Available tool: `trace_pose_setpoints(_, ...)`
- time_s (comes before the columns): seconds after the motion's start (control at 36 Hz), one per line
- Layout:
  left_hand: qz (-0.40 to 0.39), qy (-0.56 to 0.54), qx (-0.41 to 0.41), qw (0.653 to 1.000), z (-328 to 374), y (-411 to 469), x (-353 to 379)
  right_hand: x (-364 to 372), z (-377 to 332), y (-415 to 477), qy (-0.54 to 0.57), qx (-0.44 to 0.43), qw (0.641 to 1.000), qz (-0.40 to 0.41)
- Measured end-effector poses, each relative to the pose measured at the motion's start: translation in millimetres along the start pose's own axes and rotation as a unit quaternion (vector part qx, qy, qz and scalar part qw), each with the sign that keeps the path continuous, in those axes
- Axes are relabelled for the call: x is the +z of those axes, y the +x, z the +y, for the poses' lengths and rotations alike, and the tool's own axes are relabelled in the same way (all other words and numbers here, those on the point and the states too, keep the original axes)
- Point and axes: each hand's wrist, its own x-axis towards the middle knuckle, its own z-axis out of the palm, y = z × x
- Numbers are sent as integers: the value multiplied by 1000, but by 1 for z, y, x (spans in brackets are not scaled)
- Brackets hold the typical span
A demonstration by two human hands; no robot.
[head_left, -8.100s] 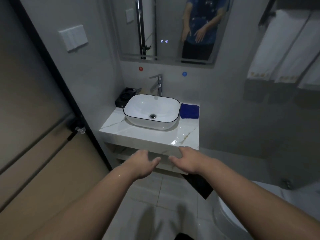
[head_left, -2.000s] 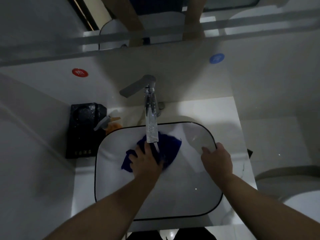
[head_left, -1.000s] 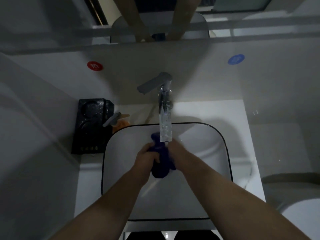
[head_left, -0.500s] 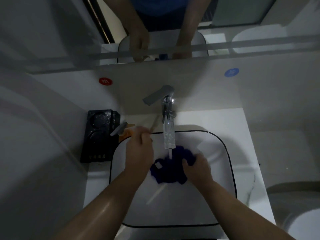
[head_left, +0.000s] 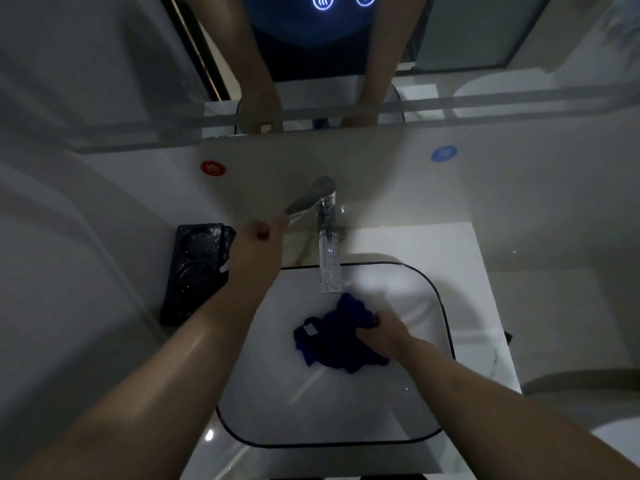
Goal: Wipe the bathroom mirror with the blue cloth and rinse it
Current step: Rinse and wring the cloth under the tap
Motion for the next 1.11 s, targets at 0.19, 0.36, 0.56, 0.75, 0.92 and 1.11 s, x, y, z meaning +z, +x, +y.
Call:
trace_pose_setpoints(0.19,-78,90,63,991,-80,-82,-1,-8,37,21,169,92,973,-124)
trace_pose_setpoints(0.36,-323,197,-4,926,-125,-143,8,-15,-21,-55,54,84,987,-125)
trace_pose_setpoints(0.56,-314,287,73,902,-138,-152,24,-28,-61,-116,-116,-99,981,-123)
trace_pose_setpoints(0.75,-283,207,150,924,-112,-146,24,-70,-107,-170,-199,-186,956,-113)
trace_pose_setpoints(0.92,-287,1,109,952,-99,-143,33,-109,-126,-195,-124,-224,962,-97)
trace_pose_setpoints(1.11,-309,-20,23,951,-86,-147,38,-127,-121,-186,96,-204,974,16)
